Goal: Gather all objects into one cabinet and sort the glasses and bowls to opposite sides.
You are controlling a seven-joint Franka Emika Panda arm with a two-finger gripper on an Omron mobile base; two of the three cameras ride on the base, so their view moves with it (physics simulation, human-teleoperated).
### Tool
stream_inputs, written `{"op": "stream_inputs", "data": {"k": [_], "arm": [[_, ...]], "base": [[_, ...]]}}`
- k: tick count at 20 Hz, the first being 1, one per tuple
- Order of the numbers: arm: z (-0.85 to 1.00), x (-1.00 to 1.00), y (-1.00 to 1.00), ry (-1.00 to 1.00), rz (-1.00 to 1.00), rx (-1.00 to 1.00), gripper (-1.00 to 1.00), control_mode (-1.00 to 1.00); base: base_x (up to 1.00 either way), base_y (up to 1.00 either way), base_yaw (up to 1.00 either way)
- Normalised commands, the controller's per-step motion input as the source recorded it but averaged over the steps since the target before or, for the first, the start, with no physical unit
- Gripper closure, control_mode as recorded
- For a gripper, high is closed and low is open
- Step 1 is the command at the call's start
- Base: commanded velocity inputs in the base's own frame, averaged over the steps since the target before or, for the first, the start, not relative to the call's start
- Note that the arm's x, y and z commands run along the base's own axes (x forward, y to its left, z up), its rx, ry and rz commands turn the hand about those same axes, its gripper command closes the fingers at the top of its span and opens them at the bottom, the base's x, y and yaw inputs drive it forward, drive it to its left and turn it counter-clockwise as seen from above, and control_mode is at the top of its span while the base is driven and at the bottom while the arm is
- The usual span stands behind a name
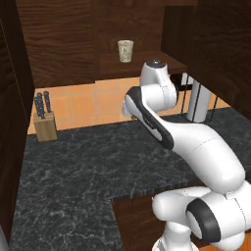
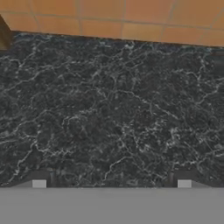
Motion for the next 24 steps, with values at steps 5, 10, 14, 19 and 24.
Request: {"op": "stream_inputs", "data": {"k": [5, 10, 14, 19, 24], "arm": [[0.65, 0.49, 0.44, -0.29, -0.02, -0.28, -1.0, -1.0], [0.89, -0.26, -0.03, -0.28, -0.01, -0.13, -1.0, -1.0], [0.64, -0.18, -0.01, -0.23, 0.0, 0.0, -1.0, -1.0], [0.44, 0.56, -0.04, -0.1, -0.02, 0.0, -1.0, -1.0], [0.79, 0.45, 0.0, -0.12, -0.1, 0.04, -1.0, -1.0]], "base": [[0.0, 0.0, 0.0], [0.0, 0.0, 0.0], [0.0, 0.0, 0.0], [0.0, 0.0, 0.0], [0.0, 0.0, 0.0]]}}
